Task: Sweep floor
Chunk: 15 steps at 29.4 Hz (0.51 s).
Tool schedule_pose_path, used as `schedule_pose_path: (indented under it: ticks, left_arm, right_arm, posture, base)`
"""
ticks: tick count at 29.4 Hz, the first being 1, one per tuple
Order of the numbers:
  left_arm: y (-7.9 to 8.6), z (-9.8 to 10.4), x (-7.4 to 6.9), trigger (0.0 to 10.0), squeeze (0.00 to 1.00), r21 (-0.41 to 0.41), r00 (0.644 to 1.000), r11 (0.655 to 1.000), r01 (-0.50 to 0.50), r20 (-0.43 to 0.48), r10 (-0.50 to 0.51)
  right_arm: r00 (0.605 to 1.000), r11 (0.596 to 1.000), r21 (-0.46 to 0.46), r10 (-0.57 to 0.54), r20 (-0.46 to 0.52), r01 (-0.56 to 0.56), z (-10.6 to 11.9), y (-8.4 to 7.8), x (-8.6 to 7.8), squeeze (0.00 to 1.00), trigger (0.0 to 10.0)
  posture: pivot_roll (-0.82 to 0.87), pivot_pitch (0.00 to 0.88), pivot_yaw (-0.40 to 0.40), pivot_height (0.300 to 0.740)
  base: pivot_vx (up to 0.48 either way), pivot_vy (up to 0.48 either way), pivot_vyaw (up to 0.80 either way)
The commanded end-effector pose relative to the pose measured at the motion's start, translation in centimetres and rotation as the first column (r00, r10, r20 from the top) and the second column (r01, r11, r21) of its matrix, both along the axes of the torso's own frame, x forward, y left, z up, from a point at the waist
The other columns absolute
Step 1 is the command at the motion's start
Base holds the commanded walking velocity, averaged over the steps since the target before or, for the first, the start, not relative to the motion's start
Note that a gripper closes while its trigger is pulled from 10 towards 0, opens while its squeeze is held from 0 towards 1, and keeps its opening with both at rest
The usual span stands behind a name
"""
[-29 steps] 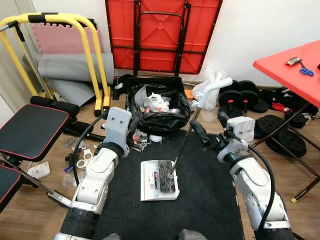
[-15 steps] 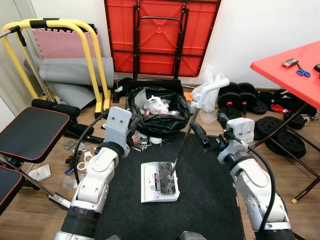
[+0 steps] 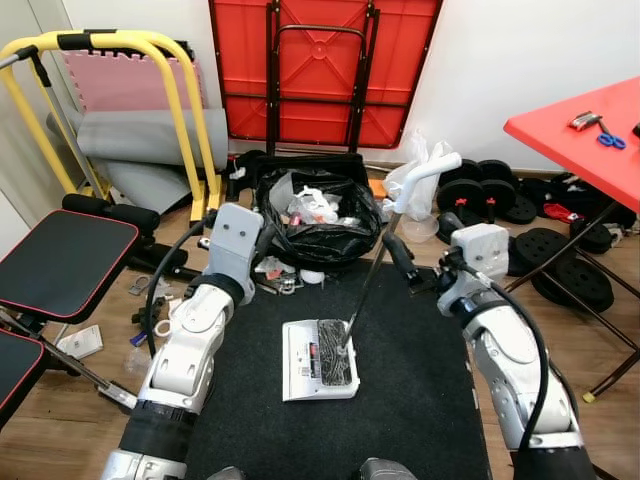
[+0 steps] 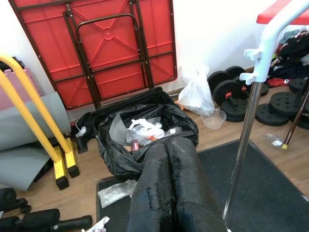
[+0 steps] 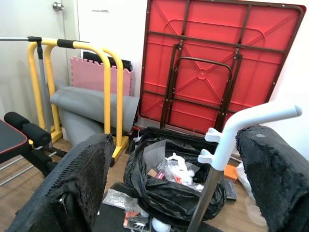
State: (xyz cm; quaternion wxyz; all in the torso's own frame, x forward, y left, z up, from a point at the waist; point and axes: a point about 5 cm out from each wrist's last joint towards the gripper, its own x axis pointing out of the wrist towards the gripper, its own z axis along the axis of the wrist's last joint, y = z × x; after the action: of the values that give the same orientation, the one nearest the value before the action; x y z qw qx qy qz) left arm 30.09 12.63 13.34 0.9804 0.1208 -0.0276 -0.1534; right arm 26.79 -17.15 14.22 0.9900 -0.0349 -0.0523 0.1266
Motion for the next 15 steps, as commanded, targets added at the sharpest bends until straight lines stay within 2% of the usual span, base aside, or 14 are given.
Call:
schedule_pose_path:
  ticks: [1, 11, 13, 15]
  left_arm:
    - [-0.5, 0.2, 0.0, 10.0, 0.00, 0.060, 0.999, 0.997, 0.039, 0.025, -0.041]
    - [-0.6, 0.8, 0.2, 10.0, 0.00, 0.084, 0.996, 0.995, 0.049, 0.070, -0.055]
    - [-0.7, 1.1, 0.2, 10.0, 0.00, 0.080, 0.995, 0.996, 0.033, 0.090, -0.040]
    - [-0.7, 1.2, 0.2, 10.0, 0.00, 0.080, 0.995, 0.996, 0.026, 0.098, -0.033]
  right_arm:
    - [0.999, 0.999, -0.020, -0.036, 0.007, 0.037, 0.1, -0.5, 0.3, 0.00, 10.0]
    - [0.997, 0.996, -0.051, -0.074, 0.012, 0.075, 0.4, -0.7, 0.8, 0.00, 10.0]
    - [0.995, 0.989, -0.115, -0.094, 0.012, 0.095, 0.4, -0.8, 1.0, 0.00, 10.0]
    - [0.996, 0.987, -0.135, -0.085, 0.010, 0.086, 0.4, -0.7, 1.0, 0.00, 10.0]
  posture:
    - [-0.21, 0.015, -0.107, 0.740]
    - [-0.21, 0.016, -0.107, 0.740]
    - [-0.21, 0.016, -0.113, 0.740]
    - [-0.21, 0.015, -0.113, 0.740]
  base:
    - [0.000, 0.000, 0.00]
    - [0.000, 0.000, 0.00]
    - [0.000, 0.000, 0.00]
    - [0.000, 0.000, 0.00]
